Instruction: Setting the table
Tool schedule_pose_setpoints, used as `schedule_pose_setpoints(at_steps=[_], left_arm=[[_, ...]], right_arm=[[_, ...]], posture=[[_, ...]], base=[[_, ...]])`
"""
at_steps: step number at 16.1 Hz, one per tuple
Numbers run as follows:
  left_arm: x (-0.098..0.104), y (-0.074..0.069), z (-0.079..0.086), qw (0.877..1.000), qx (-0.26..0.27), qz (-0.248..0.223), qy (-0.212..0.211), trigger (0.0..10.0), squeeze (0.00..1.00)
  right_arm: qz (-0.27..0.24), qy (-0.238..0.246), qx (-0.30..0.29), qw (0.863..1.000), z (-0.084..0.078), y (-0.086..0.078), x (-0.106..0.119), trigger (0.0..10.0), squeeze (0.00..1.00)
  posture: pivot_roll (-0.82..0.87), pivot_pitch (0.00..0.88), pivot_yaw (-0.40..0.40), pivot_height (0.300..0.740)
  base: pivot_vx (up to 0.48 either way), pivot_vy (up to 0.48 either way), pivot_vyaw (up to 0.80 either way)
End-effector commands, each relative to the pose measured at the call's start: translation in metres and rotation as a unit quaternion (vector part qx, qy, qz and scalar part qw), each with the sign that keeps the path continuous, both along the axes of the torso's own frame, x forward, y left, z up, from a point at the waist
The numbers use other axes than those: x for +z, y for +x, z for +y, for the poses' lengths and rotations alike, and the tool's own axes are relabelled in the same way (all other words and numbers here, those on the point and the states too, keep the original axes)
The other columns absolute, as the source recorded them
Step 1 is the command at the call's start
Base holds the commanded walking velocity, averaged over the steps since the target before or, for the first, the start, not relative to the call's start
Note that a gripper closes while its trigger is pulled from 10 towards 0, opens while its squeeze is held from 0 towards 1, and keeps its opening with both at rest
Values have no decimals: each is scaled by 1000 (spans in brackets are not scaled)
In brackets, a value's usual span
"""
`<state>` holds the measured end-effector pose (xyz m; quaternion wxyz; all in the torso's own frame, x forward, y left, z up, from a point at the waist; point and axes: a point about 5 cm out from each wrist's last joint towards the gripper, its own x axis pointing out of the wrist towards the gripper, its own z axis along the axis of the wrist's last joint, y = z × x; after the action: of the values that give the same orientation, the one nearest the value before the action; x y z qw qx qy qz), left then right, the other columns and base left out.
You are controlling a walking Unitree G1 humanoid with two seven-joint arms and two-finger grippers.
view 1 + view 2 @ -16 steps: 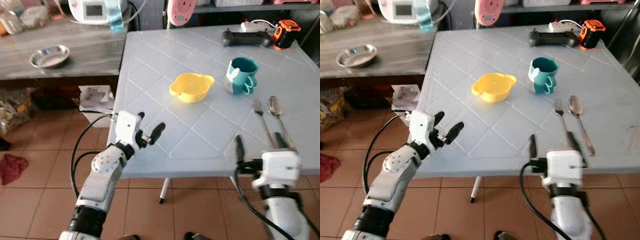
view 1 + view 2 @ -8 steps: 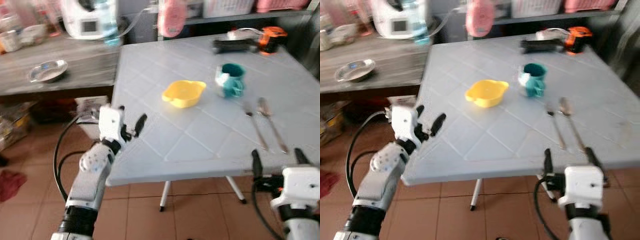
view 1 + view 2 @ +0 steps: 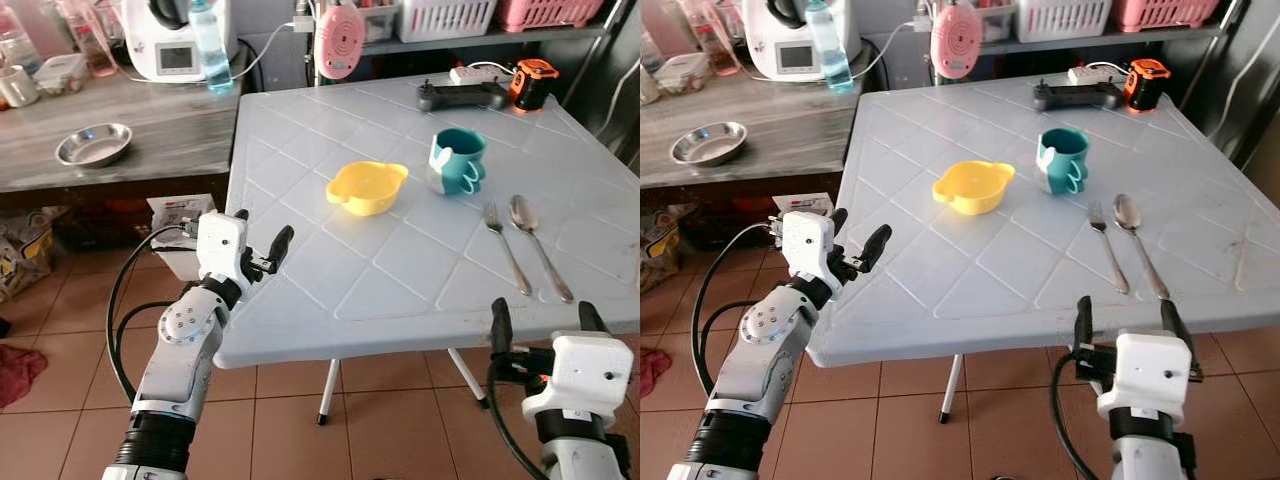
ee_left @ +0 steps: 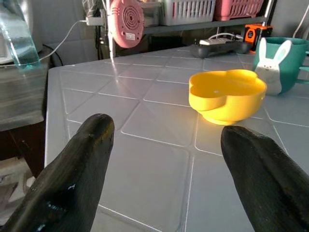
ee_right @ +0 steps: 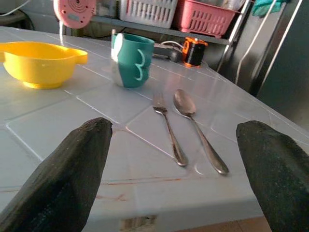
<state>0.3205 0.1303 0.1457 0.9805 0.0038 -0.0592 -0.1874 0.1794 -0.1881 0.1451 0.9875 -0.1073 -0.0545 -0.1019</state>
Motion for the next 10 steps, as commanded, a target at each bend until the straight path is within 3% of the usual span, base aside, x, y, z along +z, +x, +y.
schedule_pose_setpoints(at_steps=[1, 9, 10], left_arm=[[-2, -1, 2, 1000, 7, 0, 3, 10000, 0], [-11, -6, -8, 999, 22, 15, -20, 10000, 0], [-14, -9, -9, 999, 33, 21, -27, 10000, 0]], right_arm=[[-2, -5, -2, 1000, 0, -1, 3, 10000, 1000], [12, -19, 54, 998, 3, 19, 5, 10000, 1000], [17, -22, 66, 997, 3, 22, 4, 10000, 1000]], posture=[[-55, 81, 56, 740], [-39, 90, -12, 740], [-31, 88, -61, 740]], base=[[0, 0, 0], [0, 0, 0], [0, 0, 0]])
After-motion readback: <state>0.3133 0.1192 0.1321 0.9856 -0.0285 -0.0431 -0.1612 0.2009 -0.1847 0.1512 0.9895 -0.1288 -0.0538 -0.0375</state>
